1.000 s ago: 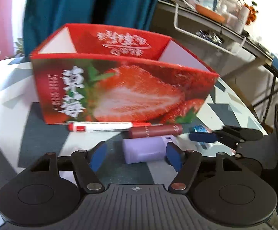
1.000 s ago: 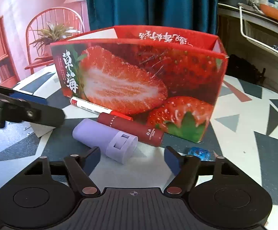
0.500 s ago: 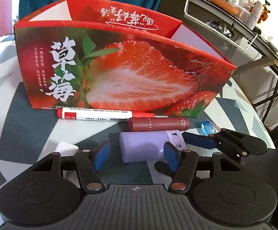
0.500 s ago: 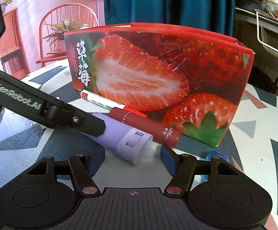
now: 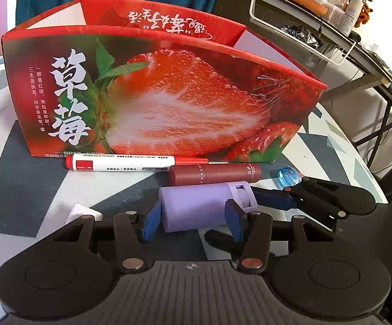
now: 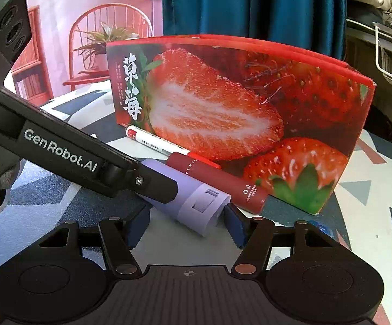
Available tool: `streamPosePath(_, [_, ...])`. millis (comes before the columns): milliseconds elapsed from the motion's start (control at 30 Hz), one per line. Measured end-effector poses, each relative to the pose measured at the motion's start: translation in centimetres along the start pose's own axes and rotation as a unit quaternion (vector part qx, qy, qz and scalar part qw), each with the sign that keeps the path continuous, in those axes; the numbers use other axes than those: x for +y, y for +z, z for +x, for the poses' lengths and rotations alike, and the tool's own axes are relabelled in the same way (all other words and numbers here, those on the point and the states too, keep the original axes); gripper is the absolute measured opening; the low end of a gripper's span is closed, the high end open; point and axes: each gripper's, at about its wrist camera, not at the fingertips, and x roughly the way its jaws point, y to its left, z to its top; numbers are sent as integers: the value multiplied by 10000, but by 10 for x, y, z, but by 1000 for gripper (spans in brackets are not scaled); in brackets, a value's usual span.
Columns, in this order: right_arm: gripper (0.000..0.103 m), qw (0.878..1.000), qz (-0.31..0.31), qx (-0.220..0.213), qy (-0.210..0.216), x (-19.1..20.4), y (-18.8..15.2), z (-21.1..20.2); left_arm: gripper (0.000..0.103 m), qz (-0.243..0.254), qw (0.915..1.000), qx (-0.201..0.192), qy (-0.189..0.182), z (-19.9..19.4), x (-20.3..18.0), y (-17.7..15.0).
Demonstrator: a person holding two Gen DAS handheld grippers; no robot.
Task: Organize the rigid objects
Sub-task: 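Close both grippers on the lavender case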
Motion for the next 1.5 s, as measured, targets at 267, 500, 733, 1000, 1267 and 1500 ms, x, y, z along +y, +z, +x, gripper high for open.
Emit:
streamPosePath(267, [50, 10000, -40, -12, -37, 1, 0, -2, 55, -150, 9999, 65, 23, 1, -1, -6])
streamPosePath(500, [49, 9997, -250, -12, -23, 7, -1, -3, 55, -186, 9998, 106, 62, -3, 2, -8])
streamPosePath(733, [48, 9992, -389, -29, -7, 11, -1, -4, 55, -275, 9996, 94, 61, -7, 4, -12])
streamPosePath(1000, [48, 9987, -514, 7, 20, 15, 0, -4, 55, -357, 9993, 106, 33, -9, 7, -14])
streamPosePath(1267, [46, 9974, -703, 140, -49, 21, 7, -8, 56, -430, 9990, 98, -27, -15, 9, -15])
streamPosePath(1500, [45, 9979, -634, -25, -91, 19, 13, -27, 55, -268, 9993, -106, -220, -32, 2, -11])
